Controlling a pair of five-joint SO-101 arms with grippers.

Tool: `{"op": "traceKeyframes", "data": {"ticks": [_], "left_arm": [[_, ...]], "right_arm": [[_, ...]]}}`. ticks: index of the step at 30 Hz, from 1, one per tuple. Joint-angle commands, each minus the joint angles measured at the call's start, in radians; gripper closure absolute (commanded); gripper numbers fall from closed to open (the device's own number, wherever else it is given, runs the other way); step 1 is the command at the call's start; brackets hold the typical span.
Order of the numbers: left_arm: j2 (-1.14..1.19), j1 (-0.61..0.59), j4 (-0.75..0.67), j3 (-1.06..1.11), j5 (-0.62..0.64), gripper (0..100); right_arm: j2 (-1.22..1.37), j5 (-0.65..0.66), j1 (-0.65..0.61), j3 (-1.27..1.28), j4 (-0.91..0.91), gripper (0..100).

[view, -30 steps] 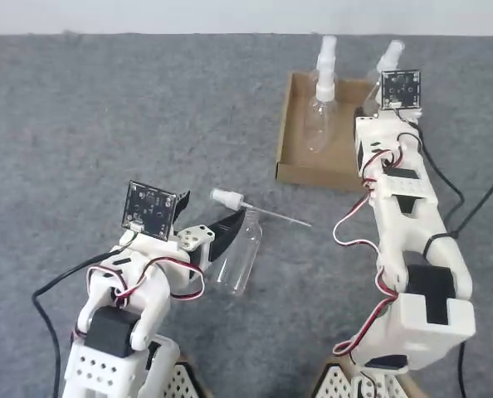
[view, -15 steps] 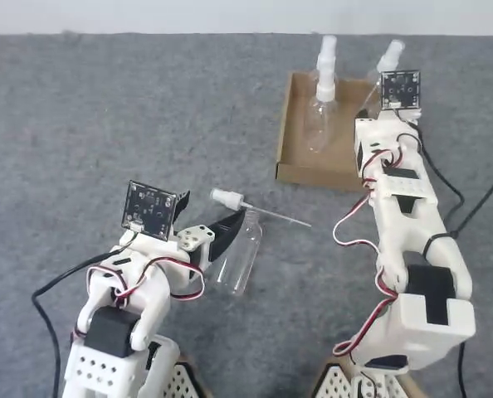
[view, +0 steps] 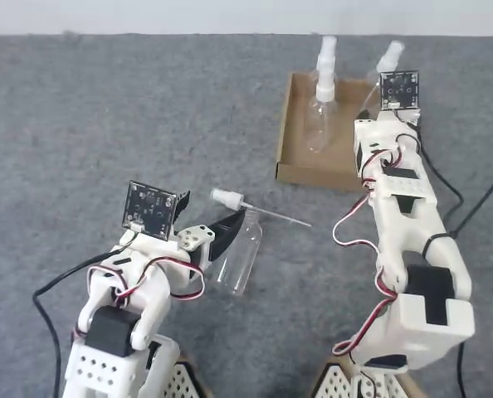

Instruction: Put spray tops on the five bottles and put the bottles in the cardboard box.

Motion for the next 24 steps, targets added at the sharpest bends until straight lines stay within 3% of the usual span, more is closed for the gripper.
{"op": "traceKeyframes", "data": {"ticks": [1, 9, 15, 21, 24], "left_arm": [[-0.015, -0.005, -0.026, -0.005, -0.005, 69], [-0.015, -0.006, -0.026, -0.005, -0.005, 69], [-0.009, -0.109, -0.032, -0.022, -0.005, 73], [-0.008, -0.167, -0.012, -0.058, 0.002, 73], [-0.006, -0.218, -0.009, -0.096, 0.003, 73]], "right_arm": [[-0.153, 0.0, -0.024, -0.041, 0.099, 73.5], [-0.43, 0.0, -0.065, -0.095, 0.407, 73.8], [-0.621, -0.002, -0.174, -0.094, 0.677, 73.9], [-0.714, -0.014, -0.418, -0.094, 0.967, 80.5], [-0.7, -0.118, -0.556, -0.075, 1.044, 87.9]]}}
